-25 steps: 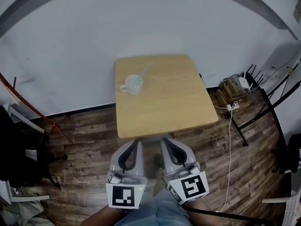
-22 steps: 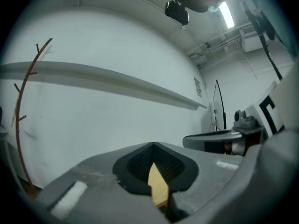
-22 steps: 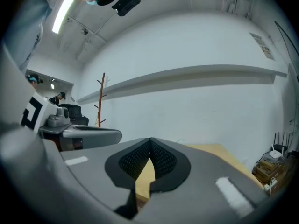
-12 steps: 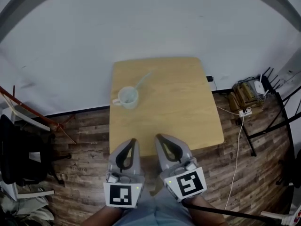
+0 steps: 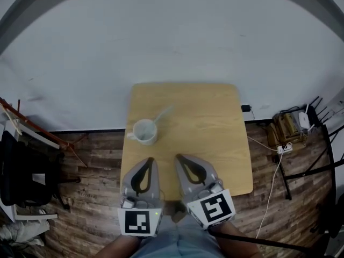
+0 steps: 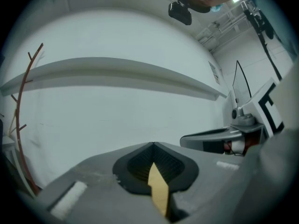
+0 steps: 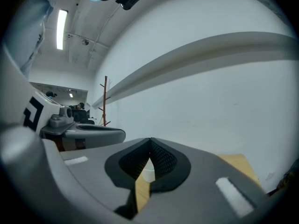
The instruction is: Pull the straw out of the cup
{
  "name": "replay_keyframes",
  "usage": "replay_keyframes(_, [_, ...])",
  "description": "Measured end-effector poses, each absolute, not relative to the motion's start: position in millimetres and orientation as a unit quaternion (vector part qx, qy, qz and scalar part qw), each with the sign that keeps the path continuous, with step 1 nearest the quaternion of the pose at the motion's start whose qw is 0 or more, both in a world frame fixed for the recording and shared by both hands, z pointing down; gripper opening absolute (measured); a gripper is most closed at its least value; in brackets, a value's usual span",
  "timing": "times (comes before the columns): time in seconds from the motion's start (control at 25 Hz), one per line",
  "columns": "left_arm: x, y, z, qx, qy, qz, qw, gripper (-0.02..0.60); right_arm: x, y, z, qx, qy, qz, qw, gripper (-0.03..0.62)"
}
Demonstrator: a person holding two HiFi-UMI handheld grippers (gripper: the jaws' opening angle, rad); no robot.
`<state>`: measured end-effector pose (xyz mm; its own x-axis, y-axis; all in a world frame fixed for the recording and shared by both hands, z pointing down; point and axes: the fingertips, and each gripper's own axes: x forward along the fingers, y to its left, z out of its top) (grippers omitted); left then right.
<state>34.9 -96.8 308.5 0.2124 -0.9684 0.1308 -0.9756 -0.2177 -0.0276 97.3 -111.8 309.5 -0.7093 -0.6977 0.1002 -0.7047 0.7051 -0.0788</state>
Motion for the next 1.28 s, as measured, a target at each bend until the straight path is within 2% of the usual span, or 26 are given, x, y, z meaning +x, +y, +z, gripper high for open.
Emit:
replay_keyframes(0.44, [4.4,-122.3,300.9,0.736,-0.676,0.038,0.026,0.018,76.4,-153.5,303.7,0.332,-0.942,0.026,0.037,0.008])
replay_keyframes(1.28, [-30.3,-175.2,354.8,0.731,-0.671,0.060,0.107,0.018,46.2,-211.8,357.8,0.336,-0.934,0.087,0.085,0.008])
